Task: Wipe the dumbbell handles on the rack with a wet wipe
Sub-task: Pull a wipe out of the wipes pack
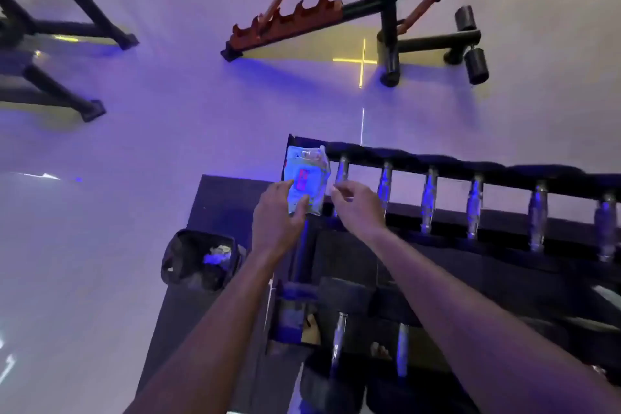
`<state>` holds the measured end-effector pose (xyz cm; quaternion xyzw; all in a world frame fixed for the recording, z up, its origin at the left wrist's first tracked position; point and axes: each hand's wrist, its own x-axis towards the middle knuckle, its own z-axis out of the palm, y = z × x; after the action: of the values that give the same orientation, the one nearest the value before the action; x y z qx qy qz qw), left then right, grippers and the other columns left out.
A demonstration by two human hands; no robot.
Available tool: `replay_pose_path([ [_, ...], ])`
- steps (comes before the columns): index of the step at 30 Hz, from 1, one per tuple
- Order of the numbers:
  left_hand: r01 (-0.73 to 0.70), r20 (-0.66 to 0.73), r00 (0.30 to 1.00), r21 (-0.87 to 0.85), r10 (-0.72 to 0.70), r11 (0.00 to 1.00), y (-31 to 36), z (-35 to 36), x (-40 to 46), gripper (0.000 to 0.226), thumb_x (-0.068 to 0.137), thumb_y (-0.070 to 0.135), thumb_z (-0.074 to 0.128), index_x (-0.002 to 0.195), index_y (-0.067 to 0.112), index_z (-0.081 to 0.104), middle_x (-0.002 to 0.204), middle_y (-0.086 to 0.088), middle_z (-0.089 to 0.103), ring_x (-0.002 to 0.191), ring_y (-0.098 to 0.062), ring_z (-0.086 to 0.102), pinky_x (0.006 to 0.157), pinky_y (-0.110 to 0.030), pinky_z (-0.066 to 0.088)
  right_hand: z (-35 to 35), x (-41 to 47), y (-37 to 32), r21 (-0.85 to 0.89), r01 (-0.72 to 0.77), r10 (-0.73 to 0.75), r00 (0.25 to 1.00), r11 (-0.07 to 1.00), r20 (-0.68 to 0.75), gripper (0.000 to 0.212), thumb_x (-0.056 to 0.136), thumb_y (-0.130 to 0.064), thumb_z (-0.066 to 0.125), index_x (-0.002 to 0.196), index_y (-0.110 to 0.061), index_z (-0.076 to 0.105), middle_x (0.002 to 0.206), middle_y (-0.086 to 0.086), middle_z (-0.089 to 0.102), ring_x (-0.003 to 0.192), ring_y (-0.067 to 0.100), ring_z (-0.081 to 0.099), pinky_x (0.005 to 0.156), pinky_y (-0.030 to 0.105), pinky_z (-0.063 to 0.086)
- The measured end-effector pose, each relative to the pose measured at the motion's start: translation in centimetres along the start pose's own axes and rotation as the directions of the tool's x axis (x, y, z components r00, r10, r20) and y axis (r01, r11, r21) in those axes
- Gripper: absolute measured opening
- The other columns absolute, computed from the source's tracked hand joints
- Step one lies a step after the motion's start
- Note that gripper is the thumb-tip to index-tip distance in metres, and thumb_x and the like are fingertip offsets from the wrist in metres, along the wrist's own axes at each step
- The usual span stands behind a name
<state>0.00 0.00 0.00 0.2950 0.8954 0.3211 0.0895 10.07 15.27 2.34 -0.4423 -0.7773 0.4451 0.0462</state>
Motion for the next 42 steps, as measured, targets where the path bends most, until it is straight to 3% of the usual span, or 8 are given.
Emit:
replay_pose_path([
  [8, -0.041, 0.133, 0.991, 0.156, 0.02, 0.987, -2.6, 3.8, 4.4, 0.047, 0.094, 0.051, 0.08, 0.118, 0.01, 0.077, 0.121, -0.013, 0.063, 0.113, -0.035, 0.057, 0.085, -0.046, 0.057, 3.4, 3.7, 0.1, -0.105, -0.165, 0.177, 0.976, 0.981, 0.124, 0.029, 0.104, -0.034, 0.059, 0.089, -0.02, 0.079, 0.059, 0.005, 0.071, 0.041, 0.016, 0.068, 0.051, 0.028, 0.055],
  [20, -0.208, 0.218, 0.964, 0.256, 0.153, 0.944, -1.3, 3.3, 6.0, 0.046, 0.103, 0.047, 0.066, 0.081, 0.007, 0.058, 0.081, -0.017, 0.063, 0.08, -0.041, 0.058, 0.06, -0.039, 0.031, 4.5, 4.3, 0.6, -0.012, -0.286, 0.286, 0.956, 0.958, 0.064, 0.018, 0.096, -0.045, 0.067, 0.086, -0.033, 0.076, 0.078, -0.009, 0.075, 0.044, 0.014, 0.069, 0.055, 0.025, 0.055],
  [24, -0.211, 0.238, 0.959, 0.234, 0.154, 0.949, -0.8, 2.9, 6.0, 0.032, 0.107, 0.034, 0.06, 0.103, 0.002, 0.064, 0.084, -0.02, 0.068, 0.078, -0.044, 0.06, 0.062, -0.04, 0.031, 4.6, 4.3, 0.7, -0.02, -0.3, 0.301, 0.952, 0.954, 0.051, 0.021, 0.096, -0.041, 0.066, 0.077, -0.034, 0.074, 0.072, -0.009, 0.075, 0.044, 0.013, 0.069, 0.065, 0.031, 0.062],
  [29, 0.165, 0.064, 0.984, 0.022, -0.166, 0.986, -4.6, 1.5, 7.1, 0.021, 0.111, 0.022, 0.051, 0.111, 0.004, 0.06, 0.09, -0.025, 0.07, 0.086, -0.049, 0.065, 0.067, -0.046, 0.033, 4.8, 4.4, 1.0, 0.024, -0.304, 0.303, 0.952, 0.952, 0.045, 0.024, 0.096, -0.038, 0.066, 0.079, -0.026, 0.077, 0.069, -0.007, 0.075, 0.044, 0.014, 0.07, 0.064, 0.029, 0.061],
  [32, 0.223, 0.097, 0.969, 0.05, -0.227, 0.973, -6.3, 0.6, 6.5, 0.046, 0.11, 0.024, 0.054, 0.154, 0.01, 0.049, 0.13, -0.02, 0.062, 0.116, -0.041, 0.06, 0.083, -0.044, 0.044, 4.6, 4.5, 1.0, 0.058, -0.316, 0.311, 0.947, 0.947, 0.077, 0.031, 0.096, -0.039, 0.063, 0.073, -0.02, 0.073, 0.062, -0.008, 0.07, 0.046, 0.016, 0.07, 0.059, 0.026, 0.053],
  [35, 0.041, 0.011, 0.999, 0.278, -0.046, 0.96, -6.3, 0.7, 6.0, 0.053, 0.096, 0.016, 0.069, 0.148, 0.013, 0.057, 0.133, -0.017, 0.054, 0.117, -0.041, 0.053, 0.087, -0.051, 0.048, 4.5, 4.3, 0.9, 0.083, -0.326, 0.319, 0.944, 0.942, 0.083, 0.053, 0.093, -0.06, 0.064, 0.06, -0.019, 0.057, 0.042, -0.011, 0.052, 0.043, 0.015, 0.067, 0.056, 0.025, 0.045],
  [38, -0.204, 0.135, 0.975, 0.225, 0.177, 0.953, -5.6, 1.7, 6.7, 0.026, 0.096, 0.016, 0.065, 0.119, 0.012, 0.076, 0.113, -0.011, 0.069, 0.102, -0.042, 0.065, 0.079, -0.049, 0.052, 4.8, 4.5, 1.2, 0.077, -0.303, 0.297, 0.951, 0.95, 0.084, 0.053, 0.086, -0.072, 0.069, 0.071, -0.022, 0.07, 0.046, -0.012, 0.059, 0.042, 0.012, 0.066, 0.058, 0.026, 0.051],
  [42, -0.178, 0.28, 0.95, 0.123, 0.138, 0.976, -3.6, 2.1, 7.5, 0.021, 0.105, 0.027, 0.065, 0.12, 0.02, 0.079, 0.113, -0.001, 0.069, 0.108, -0.028, 0.067, 0.077, -0.045, 0.058, 5.4, 5.1, 1.8, 0.05, -0.288, 0.284, 0.957, 0.956, 0.061, 0.045, 0.087, -0.069, 0.071, 0.078, -0.025, 0.076, 0.053, -0.006, 0.068, 0.048, 0.013, 0.069, 0.066, 0.032, 0.061],
])
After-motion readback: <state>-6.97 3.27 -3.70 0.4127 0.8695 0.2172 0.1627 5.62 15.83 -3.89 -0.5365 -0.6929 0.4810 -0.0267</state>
